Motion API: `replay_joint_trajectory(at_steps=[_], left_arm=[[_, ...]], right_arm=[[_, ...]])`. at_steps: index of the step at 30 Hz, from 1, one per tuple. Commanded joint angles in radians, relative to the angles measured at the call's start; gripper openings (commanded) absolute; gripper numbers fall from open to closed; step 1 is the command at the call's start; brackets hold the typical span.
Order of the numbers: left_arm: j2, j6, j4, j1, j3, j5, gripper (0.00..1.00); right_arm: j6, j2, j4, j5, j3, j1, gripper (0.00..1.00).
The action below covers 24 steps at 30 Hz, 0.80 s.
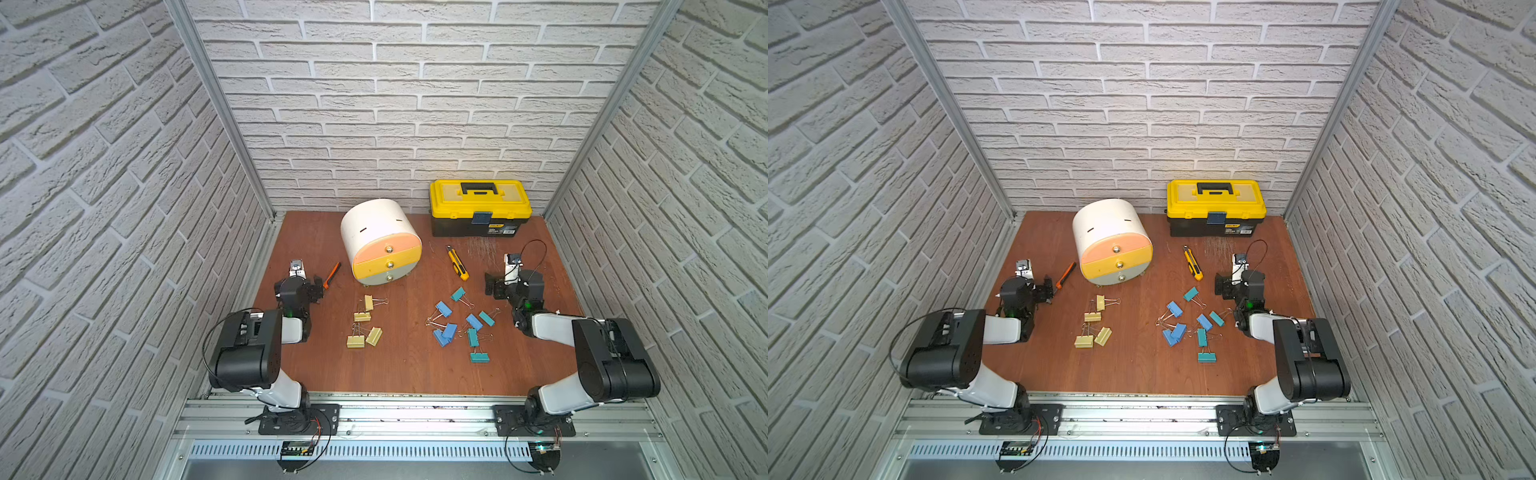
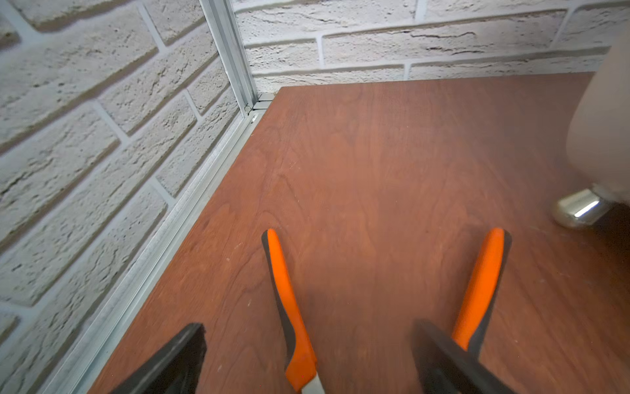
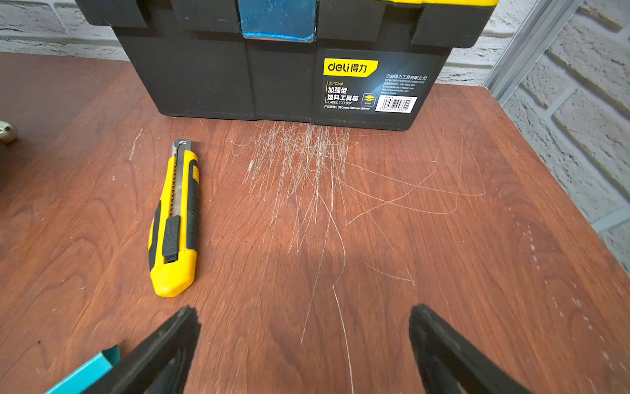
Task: Put the binder clips in the drawer according to color
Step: Open the drawer in the storage box.
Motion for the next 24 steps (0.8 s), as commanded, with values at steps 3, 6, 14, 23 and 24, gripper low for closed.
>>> replay_joint_trajectory(at_steps=[3,6,14,23,24], left_arm=[[-0.017,0.007,0.019,-0.002,-0.011,0.004,0.98],[-0.017,0.008,0.020,-0.003,-0.011,0.005,0.98],[-0.017,0.006,0.018,-0.003,-0.010,0.004,0.98],[-0.020,0.008,0.022,-0.003,-0.013,0.005,0.98],[-0.020,0.008,0.022,-0.003,-0.014,0.004,0.98]], right_arm=[[-0.005,-0.020,0.032,0.015,-0.004,0.010,1.00],[-0.005,-0.018,0.032,0.015,-0.003,0.010,1.00],[-0.004,-0.018,0.032,0.015,-0.002,0.009,1.00],[0.047,-0.066,-0.222,0.127,0.106,0.008,1.00],[0.080,-0.064,-0.396,0.175,0.192,0.007,1.00]])
